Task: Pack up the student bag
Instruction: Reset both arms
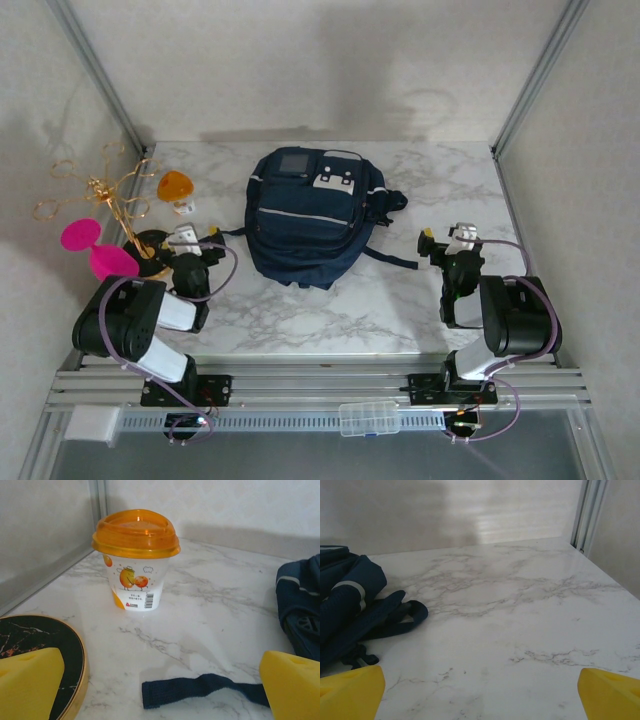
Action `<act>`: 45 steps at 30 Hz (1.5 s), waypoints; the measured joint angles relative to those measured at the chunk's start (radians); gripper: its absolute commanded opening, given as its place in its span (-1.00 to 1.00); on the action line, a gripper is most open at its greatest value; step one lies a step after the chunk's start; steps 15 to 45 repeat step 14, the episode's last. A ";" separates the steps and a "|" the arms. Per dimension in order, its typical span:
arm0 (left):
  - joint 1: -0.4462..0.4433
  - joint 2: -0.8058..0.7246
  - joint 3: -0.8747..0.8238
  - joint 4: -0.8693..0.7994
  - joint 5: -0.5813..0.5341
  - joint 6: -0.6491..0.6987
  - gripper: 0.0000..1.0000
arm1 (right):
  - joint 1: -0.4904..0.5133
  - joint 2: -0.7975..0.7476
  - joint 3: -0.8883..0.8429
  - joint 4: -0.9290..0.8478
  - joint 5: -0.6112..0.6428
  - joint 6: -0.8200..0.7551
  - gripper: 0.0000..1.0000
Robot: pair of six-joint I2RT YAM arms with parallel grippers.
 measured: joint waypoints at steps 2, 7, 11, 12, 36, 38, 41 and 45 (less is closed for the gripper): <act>0.006 0.000 0.003 0.005 0.009 -0.009 0.99 | 0.000 0.000 0.000 0.000 0.000 -0.002 0.98; 0.006 0.000 0.003 0.007 0.024 -0.014 0.99 | 0.000 0.000 0.000 0.000 0.000 -0.002 0.97; 0.006 0.000 0.003 0.007 0.029 -0.014 0.99 | 0.000 0.000 0.000 0.000 0.000 -0.005 0.97; 0.006 0.000 0.003 0.007 0.030 -0.014 0.99 | 0.000 0.000 0.000 0.000 0.000 -0.006 0.97; 0.006 0.000 0.003 0.008 0.030 -0.014 0.99 | 0.000 0.000 0.000 0.001 0.000 -0.006 0.97; 0.006 0.000 0.003 0.008 0.030 -0.014 0.99 | 0.000 0.000 0.000 0.001 0.000 -0.006 0.97; 0.006 0.000 0.003 0.008 0.030 -0.014 0.99 | 0.000 0.000 0.000 0.001 0.000 -0.006 0.97; 0.006 0.000 0.003 0.008 0.030 -0.014 0.99 | 0.000 0.000 0.000 0.001 0.000 -0.006 0.97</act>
